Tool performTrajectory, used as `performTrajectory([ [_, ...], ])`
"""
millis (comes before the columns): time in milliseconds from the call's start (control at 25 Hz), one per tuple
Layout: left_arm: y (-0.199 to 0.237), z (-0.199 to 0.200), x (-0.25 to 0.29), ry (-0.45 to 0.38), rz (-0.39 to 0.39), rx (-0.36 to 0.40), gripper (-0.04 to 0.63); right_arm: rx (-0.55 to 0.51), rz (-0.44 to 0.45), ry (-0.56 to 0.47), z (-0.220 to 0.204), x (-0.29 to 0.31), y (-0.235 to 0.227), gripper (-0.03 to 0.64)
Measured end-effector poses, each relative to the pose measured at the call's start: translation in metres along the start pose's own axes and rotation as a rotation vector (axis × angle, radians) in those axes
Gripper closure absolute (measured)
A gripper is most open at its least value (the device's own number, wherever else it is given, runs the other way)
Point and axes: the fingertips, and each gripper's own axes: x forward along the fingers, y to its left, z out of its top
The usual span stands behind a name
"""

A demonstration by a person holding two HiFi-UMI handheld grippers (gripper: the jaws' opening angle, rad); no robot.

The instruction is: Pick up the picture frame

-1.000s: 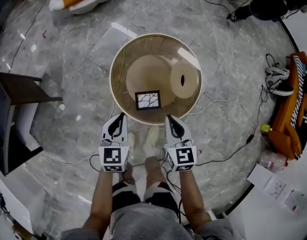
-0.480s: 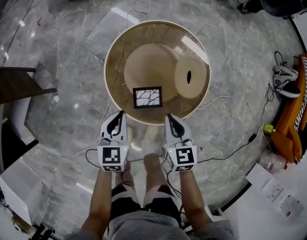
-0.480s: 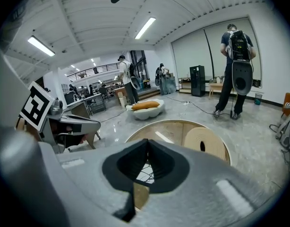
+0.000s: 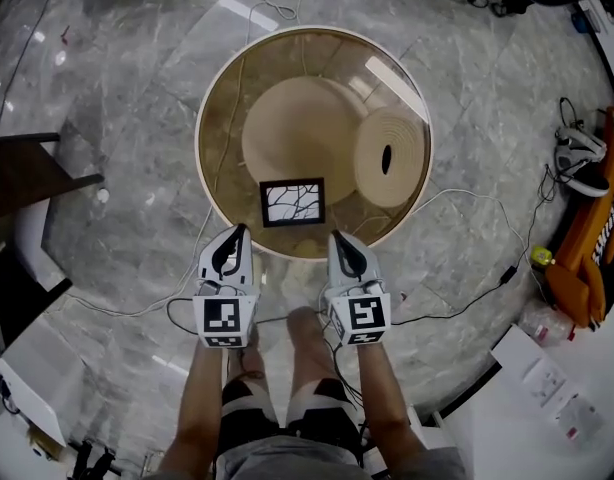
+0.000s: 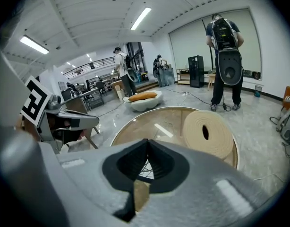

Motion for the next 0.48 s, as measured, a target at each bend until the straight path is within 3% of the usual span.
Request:
performTrajectory([
  [480, 0.009, -0.041, 0.056, 0.037, -0.004, -0.017, 0.577, 0.007, 0.011, 0.052, -0.043, 0.061, -0.027, 0.617],
])
